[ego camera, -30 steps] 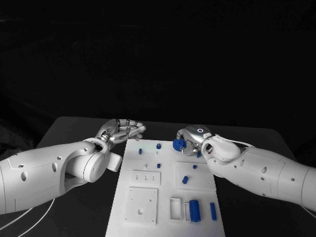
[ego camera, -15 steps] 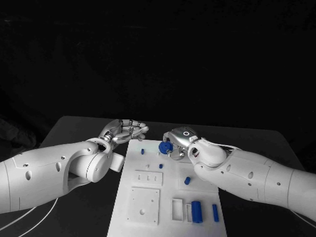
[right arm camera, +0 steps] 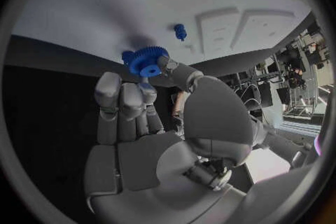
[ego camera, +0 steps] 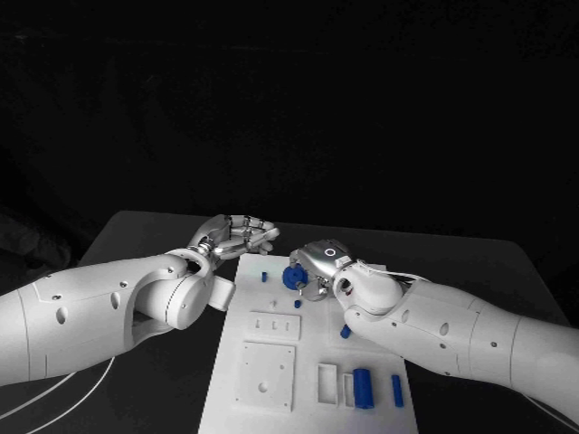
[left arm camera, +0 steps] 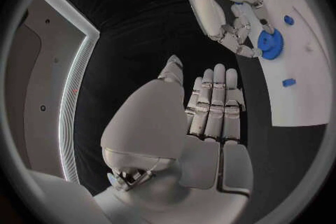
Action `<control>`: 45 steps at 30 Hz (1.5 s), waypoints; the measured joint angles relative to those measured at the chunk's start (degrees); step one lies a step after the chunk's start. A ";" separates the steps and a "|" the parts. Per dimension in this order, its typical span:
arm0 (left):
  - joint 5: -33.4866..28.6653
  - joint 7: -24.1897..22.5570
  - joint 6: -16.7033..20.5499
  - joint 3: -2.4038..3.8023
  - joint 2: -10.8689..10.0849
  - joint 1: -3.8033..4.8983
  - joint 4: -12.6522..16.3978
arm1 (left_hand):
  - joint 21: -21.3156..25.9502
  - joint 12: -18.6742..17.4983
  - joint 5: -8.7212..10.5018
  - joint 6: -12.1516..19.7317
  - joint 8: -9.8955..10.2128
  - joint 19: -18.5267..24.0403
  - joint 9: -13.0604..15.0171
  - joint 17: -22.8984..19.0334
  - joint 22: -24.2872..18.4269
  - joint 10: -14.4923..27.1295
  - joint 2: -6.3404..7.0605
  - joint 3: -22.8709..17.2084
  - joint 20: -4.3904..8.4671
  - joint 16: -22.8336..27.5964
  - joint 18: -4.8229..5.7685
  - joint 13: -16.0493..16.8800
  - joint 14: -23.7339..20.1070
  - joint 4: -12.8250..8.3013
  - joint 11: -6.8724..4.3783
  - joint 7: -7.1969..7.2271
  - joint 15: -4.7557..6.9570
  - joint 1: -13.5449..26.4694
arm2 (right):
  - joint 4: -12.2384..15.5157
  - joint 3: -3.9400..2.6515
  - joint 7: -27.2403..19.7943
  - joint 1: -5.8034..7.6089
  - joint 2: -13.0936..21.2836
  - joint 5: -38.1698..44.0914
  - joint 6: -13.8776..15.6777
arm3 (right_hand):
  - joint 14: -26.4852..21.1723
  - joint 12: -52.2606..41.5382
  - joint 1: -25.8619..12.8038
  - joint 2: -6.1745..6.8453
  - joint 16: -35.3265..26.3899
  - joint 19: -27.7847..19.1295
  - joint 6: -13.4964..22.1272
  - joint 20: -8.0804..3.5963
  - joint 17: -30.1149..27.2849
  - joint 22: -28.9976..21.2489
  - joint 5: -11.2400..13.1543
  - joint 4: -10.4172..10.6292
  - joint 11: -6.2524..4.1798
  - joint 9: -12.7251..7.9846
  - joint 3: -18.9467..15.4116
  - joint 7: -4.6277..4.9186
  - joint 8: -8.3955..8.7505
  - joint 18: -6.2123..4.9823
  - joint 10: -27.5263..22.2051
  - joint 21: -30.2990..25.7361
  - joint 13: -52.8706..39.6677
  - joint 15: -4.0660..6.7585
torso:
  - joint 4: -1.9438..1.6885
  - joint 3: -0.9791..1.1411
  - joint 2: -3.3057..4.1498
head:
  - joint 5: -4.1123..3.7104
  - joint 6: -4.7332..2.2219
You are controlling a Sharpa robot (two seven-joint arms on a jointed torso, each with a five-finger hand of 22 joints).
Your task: Assemble the parts on the task board
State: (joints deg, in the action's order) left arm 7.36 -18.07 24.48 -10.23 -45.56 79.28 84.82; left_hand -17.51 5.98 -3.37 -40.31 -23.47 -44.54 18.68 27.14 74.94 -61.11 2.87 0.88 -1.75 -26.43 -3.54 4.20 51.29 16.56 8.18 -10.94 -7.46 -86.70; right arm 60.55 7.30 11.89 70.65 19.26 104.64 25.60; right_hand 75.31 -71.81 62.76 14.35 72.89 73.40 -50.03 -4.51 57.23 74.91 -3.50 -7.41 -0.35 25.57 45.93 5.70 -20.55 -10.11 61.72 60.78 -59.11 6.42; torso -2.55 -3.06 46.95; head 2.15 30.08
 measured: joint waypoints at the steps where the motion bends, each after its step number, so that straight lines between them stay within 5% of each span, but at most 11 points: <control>1: 0.00 0.00 0.00 0.01 0.03 0.01 -0.02 | 0.00 0.00 0.00 0.00 0.00 0.00 0.00 0.00 0.00 0.00 0.00 0.00 0.00 0.00 0.01 0.00 0.00 0.00 0.00 0.00 0.00 0.00 | -0.12 0.02 0.00 0.00 -0.10 0.01 -0.01 | 0.00 0.00 0.00 0.00 0.00 0.00 -0.01 0.00 0.00 0.00 0.00 0.00 0.00 0.00 0.00 -0.01 0.00 0.00 0.00 0.00 0.00 0.00 | 0.00 -0.01 0.00 | 0.03 0.01; 33: 0.02 0.02 0.00 0.18 0.52 0.13 -0.17 | 0.00 0.00 0.00 0.00 0.00 0.00 0.00 0.09 -0.02 0.00 0.00 0.00 0.00 0.00 0.13 0.00 0.00 0.00 0.00 0.00 0.00 0.00 | -3.40 0.89 -0.14 -0.19 -2.21 -0.25 -0.55 | 0.10 0.22 -0.22 0.22 -0.45 -0.13 -0.10 -0.08 -0.01 0.00 0.00 0.15 0.22 0.05 -0.16 -0.10 0.82 0.00 -0.23 0.00 -0.01 -0.12 | 0.18 0.25 0.02 | 0.52 0.02; 45: 0.02 0.03 0.00 0.20 0.53 0.18 -0.20 | 0.00 0.00 0.00 0.00 0.00 0.00 0.00 0.08 -0.03 0.00 0.00 0.00 0.00 0.22 -0.36 0.00 0.00 0.00 0.00 0.00 0.00 0.00 | -3.20 0.96 -0.55 -0.24 -2.45 -1.23 -0.84 | -0.02 0.67 -0.13 1.06 -0.82 -0.22 -0.10 0.00 -0.01 -0.01 -0.01 0.15 0.33 -0.79 -0.79 -0.10 3.15 0.00 -0.33 -0.01 -0.01 -0.63 | 0.26 0.25 0.00 | 0.60 0.10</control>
State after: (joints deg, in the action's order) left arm 7.39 -18.05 24.48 -10.03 -45.03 79.46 84.62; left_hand -17.51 5.98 -3.37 -40.31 -23.47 -44.54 18.68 27.22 74.91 -61.11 2.87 0.88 -1.75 -26.21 -3.90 4.20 51.29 16.56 8.18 -10.94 -7.46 -86.70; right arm 57.35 8.25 11.35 70.41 16.81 103.41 24.75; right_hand 75.29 -71.15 62.63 15.41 72.06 73.18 -50.13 -4.51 57.22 74.91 -3.51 -7.26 -0.02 24.78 45.15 5.60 -17.41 -10.11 61.39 60.77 -59.12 5.79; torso -2.30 -2.81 46.95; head 2.75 30.17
